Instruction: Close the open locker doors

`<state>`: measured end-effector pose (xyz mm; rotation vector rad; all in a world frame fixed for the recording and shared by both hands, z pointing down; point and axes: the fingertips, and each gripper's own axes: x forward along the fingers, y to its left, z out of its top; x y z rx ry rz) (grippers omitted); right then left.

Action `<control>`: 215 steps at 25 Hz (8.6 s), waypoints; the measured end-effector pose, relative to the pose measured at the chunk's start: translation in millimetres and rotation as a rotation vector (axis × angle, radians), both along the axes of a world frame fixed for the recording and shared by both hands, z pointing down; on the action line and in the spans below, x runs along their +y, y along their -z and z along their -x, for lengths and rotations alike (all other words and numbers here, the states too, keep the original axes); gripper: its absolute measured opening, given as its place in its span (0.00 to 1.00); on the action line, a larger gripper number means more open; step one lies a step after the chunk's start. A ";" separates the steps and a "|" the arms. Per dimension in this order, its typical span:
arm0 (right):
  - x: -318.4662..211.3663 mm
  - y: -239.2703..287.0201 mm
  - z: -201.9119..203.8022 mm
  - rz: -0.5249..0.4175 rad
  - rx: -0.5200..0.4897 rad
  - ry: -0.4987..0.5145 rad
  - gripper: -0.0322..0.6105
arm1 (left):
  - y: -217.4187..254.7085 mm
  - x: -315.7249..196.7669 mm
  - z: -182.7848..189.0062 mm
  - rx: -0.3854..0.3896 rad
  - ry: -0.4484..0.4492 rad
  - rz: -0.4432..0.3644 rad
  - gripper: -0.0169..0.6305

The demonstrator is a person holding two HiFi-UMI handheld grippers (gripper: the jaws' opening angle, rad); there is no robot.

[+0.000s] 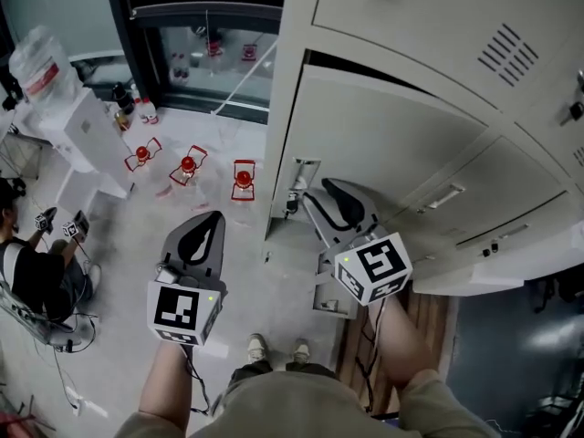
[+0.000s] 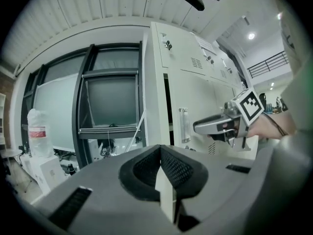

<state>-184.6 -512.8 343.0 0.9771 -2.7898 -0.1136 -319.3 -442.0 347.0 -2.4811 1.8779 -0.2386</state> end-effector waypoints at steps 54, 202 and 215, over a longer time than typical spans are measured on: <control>198.9 75.0 -172.8 -0.030 -0.164 -0.074 0.07 | 62.2 148.8 -144.0 0.017 -0.155 -0.076 0.03; 159.4 18.6 -138.8 0.021 -0.157 0.027 0.13 | 27.4 117.5 -143.7 -0.082 -0.074 -0.128 0.04; 217.2 37.8 -192.0 0.038 -0.203 -0.076 0.08 | 50.3 170.0 -166.4 -0.068 -0.154 -0.150 0.04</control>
